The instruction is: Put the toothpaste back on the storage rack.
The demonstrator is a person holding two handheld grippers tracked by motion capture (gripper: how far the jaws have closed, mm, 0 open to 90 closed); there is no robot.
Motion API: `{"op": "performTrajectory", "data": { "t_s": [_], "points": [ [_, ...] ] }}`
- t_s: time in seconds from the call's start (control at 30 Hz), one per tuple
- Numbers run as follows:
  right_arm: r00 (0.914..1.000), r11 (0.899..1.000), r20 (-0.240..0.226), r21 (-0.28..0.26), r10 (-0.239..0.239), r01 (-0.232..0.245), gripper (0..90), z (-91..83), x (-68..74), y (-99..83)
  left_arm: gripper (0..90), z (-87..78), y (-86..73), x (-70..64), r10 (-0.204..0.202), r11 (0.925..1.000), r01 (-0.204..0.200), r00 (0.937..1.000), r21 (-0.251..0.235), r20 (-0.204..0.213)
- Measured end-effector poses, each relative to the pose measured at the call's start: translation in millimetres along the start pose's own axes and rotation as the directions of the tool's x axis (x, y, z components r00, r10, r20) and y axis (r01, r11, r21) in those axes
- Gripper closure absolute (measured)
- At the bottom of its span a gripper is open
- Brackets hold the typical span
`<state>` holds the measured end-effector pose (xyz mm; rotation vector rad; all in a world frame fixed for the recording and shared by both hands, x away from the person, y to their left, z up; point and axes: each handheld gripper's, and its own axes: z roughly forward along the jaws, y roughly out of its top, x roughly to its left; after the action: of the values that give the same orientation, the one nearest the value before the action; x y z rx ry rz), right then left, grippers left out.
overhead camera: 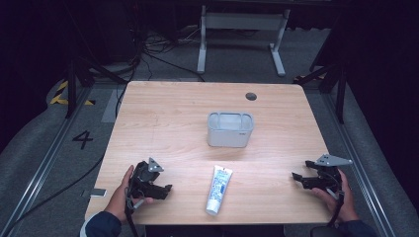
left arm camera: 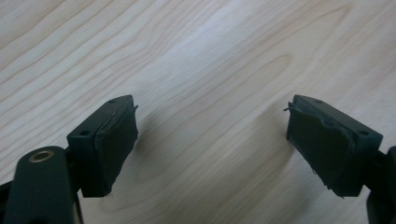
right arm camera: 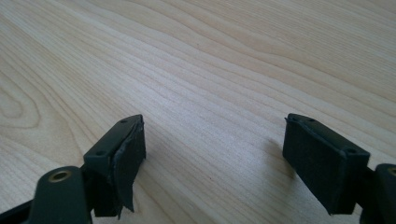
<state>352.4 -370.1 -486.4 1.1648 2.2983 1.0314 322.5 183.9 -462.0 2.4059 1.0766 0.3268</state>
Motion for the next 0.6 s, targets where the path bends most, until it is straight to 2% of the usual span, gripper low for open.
{"op": "performTrajectory", "data": {
  "t_s": [0.27, 0.6],
  "points": [
    [1.0, 1.0, 0.0, 0.0, 0.0, 0.0, 22.0, 0.0, 0.0, 0.0, 17.8, -2.7, 15.2, -18.1, 0.051, 0.9986, -0.05, 0.9986, -0.015, 0.013],
    [1.0, 1.0, 0.0, 0.0, 0.0, 0.0, 22.0, 0.0, 0.0, 0.0, 18.4, -4.7, 33.0, -32.5, 0.068, 0.9975, -0.067, 0.9974, -0.023, 0.024]
  ]
}}
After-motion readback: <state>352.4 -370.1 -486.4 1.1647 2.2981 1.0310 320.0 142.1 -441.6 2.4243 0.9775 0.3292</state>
